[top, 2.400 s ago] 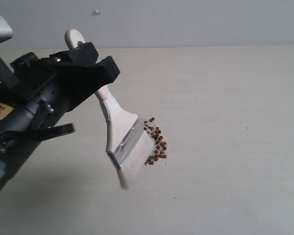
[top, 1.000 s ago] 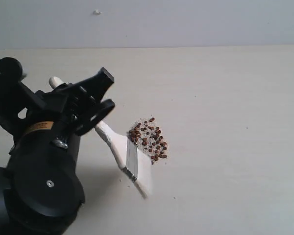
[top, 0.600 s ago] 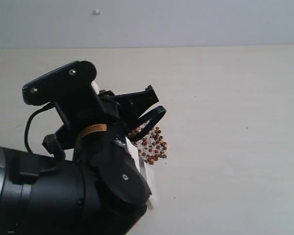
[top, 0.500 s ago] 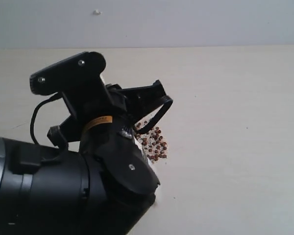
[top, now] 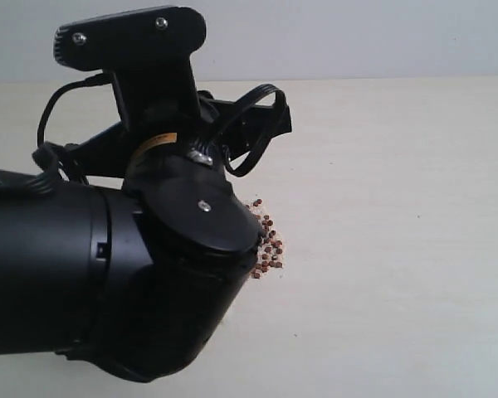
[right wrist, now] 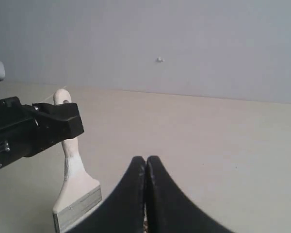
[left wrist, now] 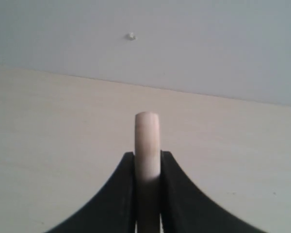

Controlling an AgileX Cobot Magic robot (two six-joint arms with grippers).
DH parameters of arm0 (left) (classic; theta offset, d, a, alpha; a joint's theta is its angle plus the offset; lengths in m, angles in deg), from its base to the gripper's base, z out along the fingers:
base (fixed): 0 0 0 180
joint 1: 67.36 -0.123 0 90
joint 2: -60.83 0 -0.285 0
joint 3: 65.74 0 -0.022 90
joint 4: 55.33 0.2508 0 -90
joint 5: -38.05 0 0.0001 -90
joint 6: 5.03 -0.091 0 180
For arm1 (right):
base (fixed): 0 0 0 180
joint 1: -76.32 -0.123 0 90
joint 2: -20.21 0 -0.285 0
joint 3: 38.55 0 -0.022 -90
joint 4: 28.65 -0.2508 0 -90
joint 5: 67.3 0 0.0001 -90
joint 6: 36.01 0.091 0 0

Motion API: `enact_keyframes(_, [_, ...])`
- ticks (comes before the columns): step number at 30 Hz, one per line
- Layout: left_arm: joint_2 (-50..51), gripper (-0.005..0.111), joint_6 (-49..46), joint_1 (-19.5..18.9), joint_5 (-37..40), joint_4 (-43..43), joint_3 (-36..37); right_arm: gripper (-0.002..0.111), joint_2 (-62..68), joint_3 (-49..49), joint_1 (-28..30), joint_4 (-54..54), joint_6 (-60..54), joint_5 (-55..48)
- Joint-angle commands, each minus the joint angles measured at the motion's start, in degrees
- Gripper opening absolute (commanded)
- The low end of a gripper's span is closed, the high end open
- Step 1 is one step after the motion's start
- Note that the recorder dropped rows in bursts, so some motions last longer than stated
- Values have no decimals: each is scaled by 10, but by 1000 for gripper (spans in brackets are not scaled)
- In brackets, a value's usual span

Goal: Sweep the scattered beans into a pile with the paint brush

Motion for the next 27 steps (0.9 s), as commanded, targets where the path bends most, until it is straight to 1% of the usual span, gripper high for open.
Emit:
enact_keyframes(1, [-7,0,-62,-17,-8,19,12,0,-2,2,-1,0,-1,7])
enact_keyframes(4, [-7,0,-62,-26,-8,23,29,0,-2,2,-1,0,-1,7])
enact_keyframes(6, [-7,0,-59,-30,-8,40,44,0,-2,2,-1,0,-1,7])
enact_keyframes(12, [17,0,1,-33,-8,97,81,0,-2,2,-1,0,-1,7])
enact_keyframes(17, [57,0,60,-29,-8,142,85,0,-2,2,-1,0,-1,7])
enact_keyframes(19, [80,0,67,-27,-8,152,85,0,-2,2,-1,0,-1,7])
enact_keyframes(22, [109,0,133,-27,-8,153,85,0,-2,2,-1,0,-1,7])
enact_keyframes(25, [110,0,184,-27,-8,154,85,0,-2,2,-1,0,-1,7])
enact_keyframes(27, [110,0,238,-27,-8,158,85,0,-2,2,-1,0,-1,7])
